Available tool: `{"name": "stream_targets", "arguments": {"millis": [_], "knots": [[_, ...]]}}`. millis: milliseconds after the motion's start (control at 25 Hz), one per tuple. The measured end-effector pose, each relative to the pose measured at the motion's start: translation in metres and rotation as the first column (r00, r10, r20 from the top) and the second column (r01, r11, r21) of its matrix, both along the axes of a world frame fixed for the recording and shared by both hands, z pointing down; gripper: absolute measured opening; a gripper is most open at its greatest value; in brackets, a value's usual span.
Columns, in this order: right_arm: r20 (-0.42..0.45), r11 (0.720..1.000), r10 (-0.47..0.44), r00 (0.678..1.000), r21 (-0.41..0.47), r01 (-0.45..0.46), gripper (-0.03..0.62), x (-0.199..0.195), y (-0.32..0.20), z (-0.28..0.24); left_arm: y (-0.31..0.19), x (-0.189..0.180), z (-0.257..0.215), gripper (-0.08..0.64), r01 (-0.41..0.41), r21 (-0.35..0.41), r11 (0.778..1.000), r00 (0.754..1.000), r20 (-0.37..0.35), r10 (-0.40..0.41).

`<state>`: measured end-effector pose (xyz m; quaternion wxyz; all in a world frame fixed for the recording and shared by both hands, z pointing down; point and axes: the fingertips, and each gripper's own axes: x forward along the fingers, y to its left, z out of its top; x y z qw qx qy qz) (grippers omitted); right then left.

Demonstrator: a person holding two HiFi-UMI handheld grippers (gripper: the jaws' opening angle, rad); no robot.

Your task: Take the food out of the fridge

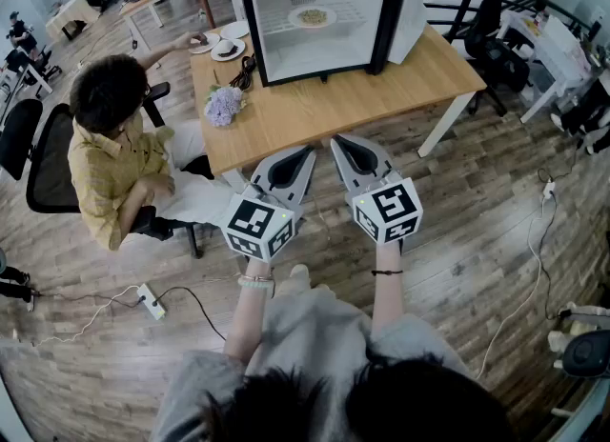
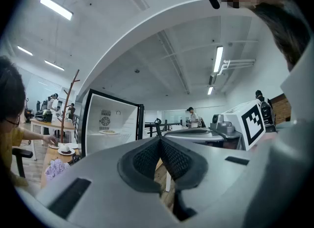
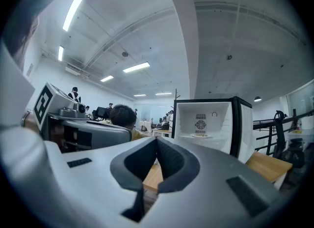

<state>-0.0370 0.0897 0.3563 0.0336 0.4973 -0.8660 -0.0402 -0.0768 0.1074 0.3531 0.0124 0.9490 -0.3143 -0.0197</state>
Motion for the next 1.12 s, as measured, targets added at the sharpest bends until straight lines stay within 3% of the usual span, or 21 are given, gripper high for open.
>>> {"name": "stream_targets", "arguments": {"millis": [520, 800, 1120], "knots": [[0.086, 1.000, -0.024, 0.996, -0.005, 0.024, 0.009, 0.008, -0.023, 0.005, -0.021, 0.001, 0.012, 0.008, 0.033, -0.012, 0.999, 0.999, 0.041, -0.033], [-0.019, 0.999, -0.020, 1.000, -0.026, 0.019, 0.009, 0.014, -0.063, 0.020, -0.065, 0.010, 0.023, 0.008, 0.048, -0.032, 0.998, 0.999, -0.001, -0.048], [-0.008, 0.999, 0.017, 1.000, -0.049, -0.018, 0.008, 0.049, -0.119, 0.019, -0.122, 0.040, 0.019, 0.008, 0.009, -0.025, 1.000, 1.000, -0.008, -0.009]]}}
